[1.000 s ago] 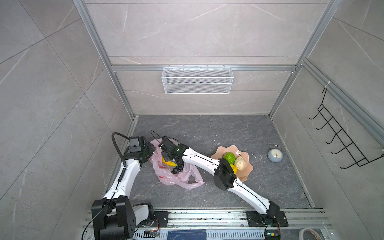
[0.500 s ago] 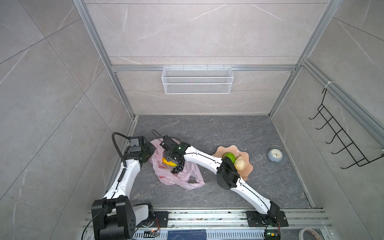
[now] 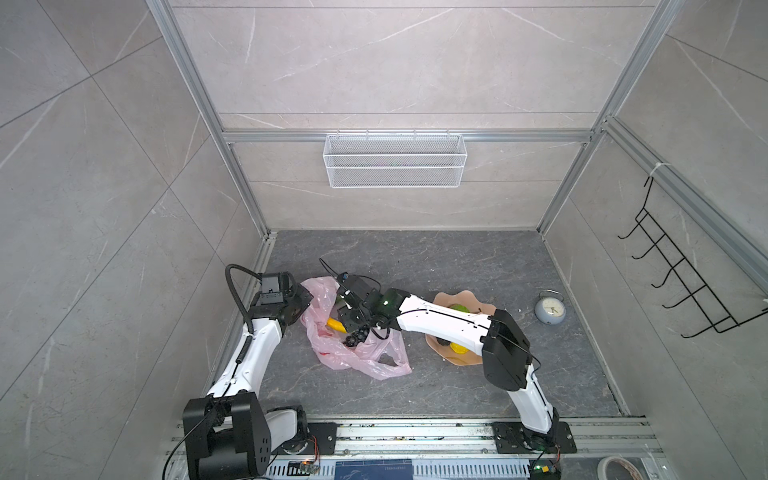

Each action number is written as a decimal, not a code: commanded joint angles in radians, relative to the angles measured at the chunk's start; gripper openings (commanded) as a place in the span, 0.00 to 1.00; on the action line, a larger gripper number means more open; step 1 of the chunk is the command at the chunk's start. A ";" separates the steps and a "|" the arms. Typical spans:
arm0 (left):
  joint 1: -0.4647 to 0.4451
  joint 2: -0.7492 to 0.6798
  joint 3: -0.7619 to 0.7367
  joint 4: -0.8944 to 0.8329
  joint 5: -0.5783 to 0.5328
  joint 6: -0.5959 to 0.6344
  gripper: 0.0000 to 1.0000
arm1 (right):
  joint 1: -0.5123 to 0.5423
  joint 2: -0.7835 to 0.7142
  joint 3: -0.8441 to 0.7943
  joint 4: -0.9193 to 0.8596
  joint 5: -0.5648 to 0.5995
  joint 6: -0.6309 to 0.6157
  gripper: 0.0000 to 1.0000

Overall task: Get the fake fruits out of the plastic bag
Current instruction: 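Lift the orange out and carry it over the pink bowl with the right gripper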

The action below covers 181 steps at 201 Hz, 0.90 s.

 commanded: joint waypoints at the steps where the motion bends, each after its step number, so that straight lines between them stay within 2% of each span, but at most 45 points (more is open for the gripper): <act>1: -0.009 -0.001 0.004 0.024 -0.004 0.010 0.00 | 0.004 -0.114 -0.114 0.082 -0.021 0.036 0.47; 44: -0.017 -0.002 0.000 0.024 -0.009 0.013 0.00 | 0.002 -0.380 -0.421 0.124 0.016 0.066 0.49; 81: -0.023 -0.006 0.000 0.026 -0.016 0.014 0.00 | -0.055 -0.632 -0.653 0.113 0.032 0.129 0.50; 141: -0.026 -0.009 -0.005 0.026 -0.016 0.016 0.00 | -0.280 -0.971 -0.931 0.067 0.021 0.220 0.52; 181: -0.029 -0.009 -0.007 0.026 -0.010 0.017 0.00 | -0.480 -0.985 -0.960 0.066 -0.040 0.193 0.52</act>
